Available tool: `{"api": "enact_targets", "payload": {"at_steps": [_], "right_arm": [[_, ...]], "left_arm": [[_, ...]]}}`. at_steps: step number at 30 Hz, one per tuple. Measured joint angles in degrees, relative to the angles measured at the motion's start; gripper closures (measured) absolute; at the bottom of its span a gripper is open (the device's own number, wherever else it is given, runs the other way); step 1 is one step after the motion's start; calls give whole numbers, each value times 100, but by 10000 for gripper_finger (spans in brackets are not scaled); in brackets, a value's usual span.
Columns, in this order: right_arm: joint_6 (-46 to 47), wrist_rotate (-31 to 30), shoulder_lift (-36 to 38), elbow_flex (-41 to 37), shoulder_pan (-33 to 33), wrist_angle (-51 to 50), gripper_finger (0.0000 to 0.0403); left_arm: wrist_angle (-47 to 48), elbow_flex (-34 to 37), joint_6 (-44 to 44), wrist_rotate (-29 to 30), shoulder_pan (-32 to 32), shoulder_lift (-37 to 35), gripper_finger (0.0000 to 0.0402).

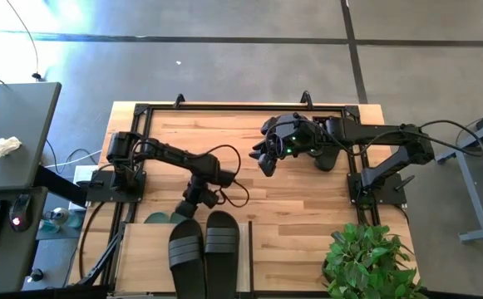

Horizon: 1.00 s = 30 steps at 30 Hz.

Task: Pick and place slides into the shelf
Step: Put the green slipper under the shelf

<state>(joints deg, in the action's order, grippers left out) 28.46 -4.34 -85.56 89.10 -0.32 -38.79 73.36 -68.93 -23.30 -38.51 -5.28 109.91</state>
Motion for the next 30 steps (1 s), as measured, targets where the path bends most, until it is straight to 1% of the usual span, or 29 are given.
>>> {"api": "enact_targets", "payload": {"at_steps": [5, 7, 11, 15, 18, 20, 23, 30], "right_arm": [[1, 0, 0, 0, 0, 0, 274], [1, 0, 0, 0, 0, 0, 274], [1, 0, 0, 0, 0, 0, 274], [-8, 0, 0, 0, 0, 0, 274], [-28, 0, 0, 0, 0, 0, 274], [-32, 0, 0, 0, 0, 0, 274], [-48, -2, 0, 2, 0, 0, 274], [-67, -37, 0, 4, 0, 0, 274]], "left_arm": [[36, 0, 211, 106, 4, 0, 347], [38, 0, 370, 302, 4, -2, 339], [42, -2, 504, 743, 4, 0, 302], [97, -2, 582, 812, 2, 0, 257], [187, -1, 578, 816, 4, -1, 232], [181, -2, 646, 861, 4, 0, 219], [173, 0, 855, 1108, 4, -2, 205], [188, -79, 1058, 1602, 0, 0, 183]]}}
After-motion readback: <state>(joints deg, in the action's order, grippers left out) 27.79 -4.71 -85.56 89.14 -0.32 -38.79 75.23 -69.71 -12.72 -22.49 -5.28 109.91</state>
